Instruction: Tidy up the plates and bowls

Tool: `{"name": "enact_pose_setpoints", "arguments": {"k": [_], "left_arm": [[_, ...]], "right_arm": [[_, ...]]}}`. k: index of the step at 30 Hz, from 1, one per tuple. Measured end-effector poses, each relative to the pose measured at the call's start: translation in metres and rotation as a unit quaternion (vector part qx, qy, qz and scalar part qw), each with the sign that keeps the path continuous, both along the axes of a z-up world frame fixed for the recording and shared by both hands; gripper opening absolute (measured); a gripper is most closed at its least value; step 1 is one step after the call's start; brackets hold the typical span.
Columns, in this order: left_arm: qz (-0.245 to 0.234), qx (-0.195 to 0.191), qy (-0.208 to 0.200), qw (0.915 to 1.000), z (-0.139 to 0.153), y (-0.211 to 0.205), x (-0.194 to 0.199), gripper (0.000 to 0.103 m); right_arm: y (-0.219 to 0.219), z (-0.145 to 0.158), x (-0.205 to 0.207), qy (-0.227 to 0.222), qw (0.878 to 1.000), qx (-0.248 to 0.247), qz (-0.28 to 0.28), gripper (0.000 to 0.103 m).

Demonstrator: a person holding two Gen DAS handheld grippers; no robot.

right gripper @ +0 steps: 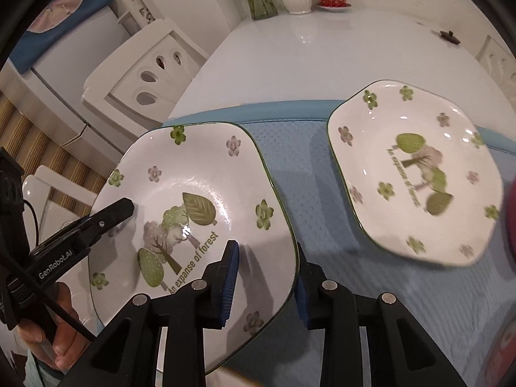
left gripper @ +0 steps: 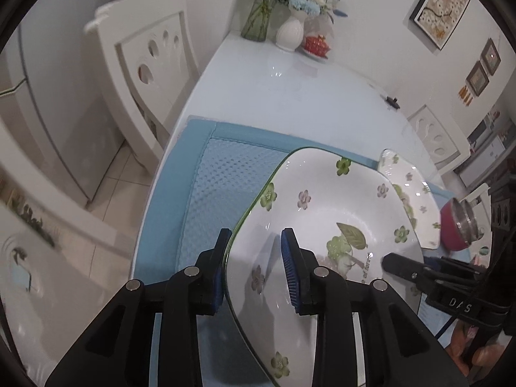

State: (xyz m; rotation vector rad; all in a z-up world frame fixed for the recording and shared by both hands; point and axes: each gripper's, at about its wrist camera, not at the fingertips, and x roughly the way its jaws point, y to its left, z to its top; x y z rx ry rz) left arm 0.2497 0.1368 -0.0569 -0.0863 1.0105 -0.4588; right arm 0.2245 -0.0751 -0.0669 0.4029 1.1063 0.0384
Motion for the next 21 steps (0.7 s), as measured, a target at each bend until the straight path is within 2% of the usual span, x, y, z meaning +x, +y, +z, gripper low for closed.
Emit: {"name": "enact_pose_setpoints", "arguments": {"k": [4, 8, 12, 21], "left_arm": [[0.001, -0.008, 0.001, 1.0000, 0.017, 0.006, -0.032, 0.027], [0.003, -0.007, 0.015, 0.9999, 0.018, 0.010, -0.065, 0.027], [-0.004, -0.011, 0.052, 0.9986, 0.006, 0.016, -0.100, 0.027], [-0.013, 0.007, 0.086, 0.9962, -0.016, 0.015, -0.154, 0.027]], "right_arm": [[0.000, 0.016, -0.029, -0.001, 1.000, 0.005, 0.003, 0.030], [0.004, 0.023, -0.071, 0.014, 1.000, 0.008, -0.002, 0.030], [0.005, 0.018, -0.105, 0.036, 0.999, 0.008, -0.006, 0.030], [0.008, 0.004, -0.165, 0.070, 0.997, -0.010, 0.001, 0.030]]}}
